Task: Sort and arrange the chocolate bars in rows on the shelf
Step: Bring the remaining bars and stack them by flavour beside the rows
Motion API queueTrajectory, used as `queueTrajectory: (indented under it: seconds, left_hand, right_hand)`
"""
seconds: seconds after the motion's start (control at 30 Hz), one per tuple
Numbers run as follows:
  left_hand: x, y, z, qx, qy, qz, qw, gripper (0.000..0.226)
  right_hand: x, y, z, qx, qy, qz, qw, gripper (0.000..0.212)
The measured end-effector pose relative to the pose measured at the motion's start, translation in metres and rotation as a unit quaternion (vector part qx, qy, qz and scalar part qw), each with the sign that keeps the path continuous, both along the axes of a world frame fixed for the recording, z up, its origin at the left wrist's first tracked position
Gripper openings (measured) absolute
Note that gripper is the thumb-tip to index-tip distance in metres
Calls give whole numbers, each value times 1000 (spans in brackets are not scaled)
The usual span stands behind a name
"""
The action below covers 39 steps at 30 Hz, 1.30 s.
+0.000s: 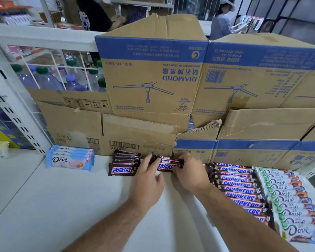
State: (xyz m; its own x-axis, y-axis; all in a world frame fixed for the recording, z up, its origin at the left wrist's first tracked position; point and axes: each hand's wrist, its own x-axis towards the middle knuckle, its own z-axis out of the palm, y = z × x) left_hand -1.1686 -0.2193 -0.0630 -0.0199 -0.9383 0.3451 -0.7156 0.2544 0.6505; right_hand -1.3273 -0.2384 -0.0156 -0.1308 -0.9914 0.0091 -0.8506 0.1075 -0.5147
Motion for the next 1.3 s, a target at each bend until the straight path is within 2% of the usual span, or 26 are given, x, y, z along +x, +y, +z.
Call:
queueTrajectory:
  seconds: [0.1,0.3,0.57,0.77,0.9,1.0,1.1,1.17,1.3]
  left_hand:
    - [1,0,0,10,13,-5,1000,50]
    - [1,-3,-4,26,6,-12,1000,35]
    - [0,-2,-3,31,7,-11,999,34]
    - [-1,1,0,21,7,-12,1000,35]
    - [1,3,5,-38,-10,-22,999,27]
    - [0,5,7,-73,-96,-82,989,12]
    - [1,6,5,-65,-167,-127,976,12]
    - [1,7,5,-54,-154,-140,977,14]
    - [-12,17,11,-29,-80,-154,984,24]
  right_hand:
    - [3,2,-2,-7,-13,-26,1000,32]
    - [8,6,-1,-27,-64,-72,995,35]
    - [6,6,-1,-36,-57,-75,995,32]
    - [7,10,-4,-62,-101,-93,989,33]
    - [9,24,-2,-92,-54,-82,991,25]
    - [11,44,2,-68,61,-6,996,20]
    - [9,67,7,-37,134,77,987,31]
    - [1,82,9,-74,130,90,985,34]
    - [-29,102,14,-103,119,55,986,29]
